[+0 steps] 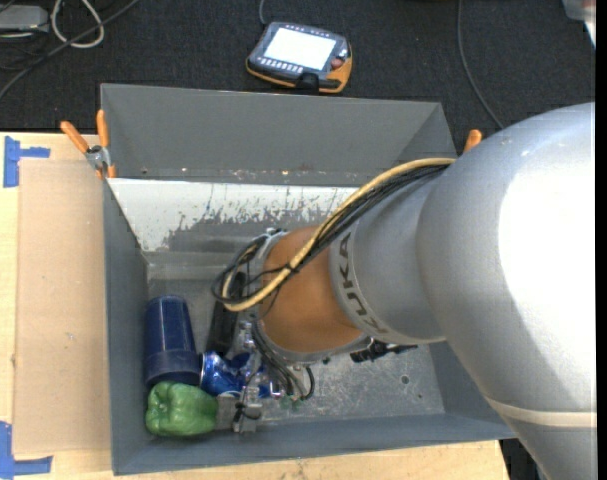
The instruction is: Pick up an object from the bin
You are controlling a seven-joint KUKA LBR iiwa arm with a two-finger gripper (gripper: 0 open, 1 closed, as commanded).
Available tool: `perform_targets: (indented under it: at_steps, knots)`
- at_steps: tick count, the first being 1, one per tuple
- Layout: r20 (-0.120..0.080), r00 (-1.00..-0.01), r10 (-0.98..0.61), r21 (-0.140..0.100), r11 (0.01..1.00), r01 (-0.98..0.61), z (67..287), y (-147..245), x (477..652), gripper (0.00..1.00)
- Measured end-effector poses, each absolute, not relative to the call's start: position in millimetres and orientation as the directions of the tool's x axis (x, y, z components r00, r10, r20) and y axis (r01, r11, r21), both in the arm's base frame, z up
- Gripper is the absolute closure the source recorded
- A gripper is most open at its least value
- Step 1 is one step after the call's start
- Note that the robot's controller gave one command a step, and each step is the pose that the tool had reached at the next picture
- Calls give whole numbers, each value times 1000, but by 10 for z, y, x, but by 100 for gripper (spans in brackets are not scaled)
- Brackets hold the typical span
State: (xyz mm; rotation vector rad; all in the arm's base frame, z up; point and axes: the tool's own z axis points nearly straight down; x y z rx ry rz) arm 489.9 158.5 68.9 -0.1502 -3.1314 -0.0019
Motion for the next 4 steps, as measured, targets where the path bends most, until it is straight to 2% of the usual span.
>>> perform_targets:
  at_steps: [1,2,3,4]
  knots:
    - [3,-996,84,-1,996,84,694,1473,4936,100]
    - [3,-996,85,-1,996,85,697,1473,4935,100]
    - [8,-997,74,-2,997,74,1666,1468,4883,100]
    - [9,-995,95,-3,995,95,2418,1467,4955,100]
